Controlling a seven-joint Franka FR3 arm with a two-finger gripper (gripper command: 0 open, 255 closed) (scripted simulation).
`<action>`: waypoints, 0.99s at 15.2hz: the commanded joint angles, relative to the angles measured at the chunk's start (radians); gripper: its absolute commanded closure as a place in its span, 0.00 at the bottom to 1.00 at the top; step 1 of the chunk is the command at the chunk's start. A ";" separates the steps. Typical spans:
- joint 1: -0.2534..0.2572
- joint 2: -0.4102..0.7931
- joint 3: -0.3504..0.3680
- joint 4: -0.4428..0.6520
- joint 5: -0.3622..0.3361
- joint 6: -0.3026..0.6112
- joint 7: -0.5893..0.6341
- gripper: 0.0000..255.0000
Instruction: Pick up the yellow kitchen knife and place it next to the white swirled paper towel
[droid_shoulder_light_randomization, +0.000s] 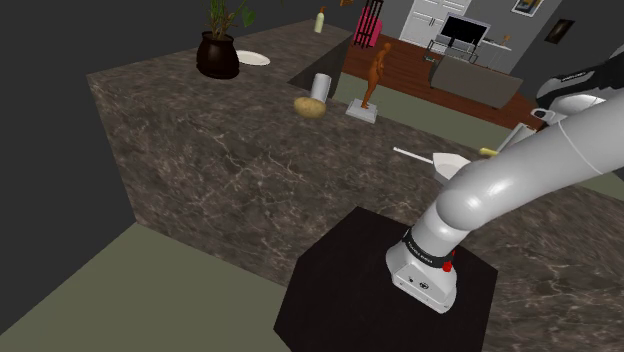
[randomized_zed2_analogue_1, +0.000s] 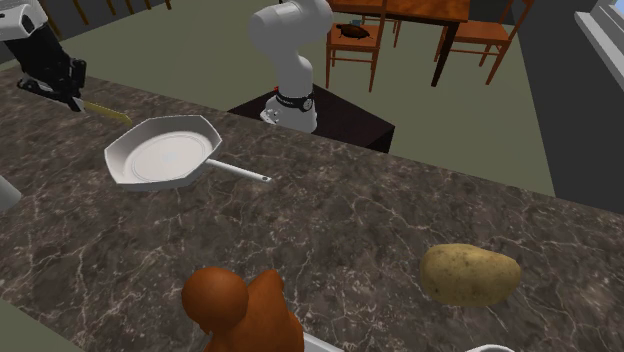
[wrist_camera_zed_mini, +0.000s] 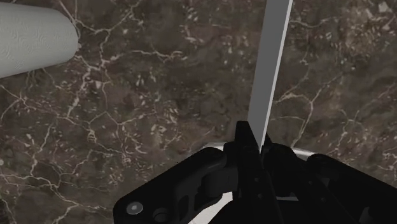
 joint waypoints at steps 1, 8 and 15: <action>0.012 -0.003 -0.018 -0.020 -0.009 0.025 0.008 1.00; 0.094 -0.028 -0.122 -0.063 -0.057 0.101 0.038 1.00; 0.180 -0.067 -0.228 -0.094 -0.120 0.170 0.078 1.00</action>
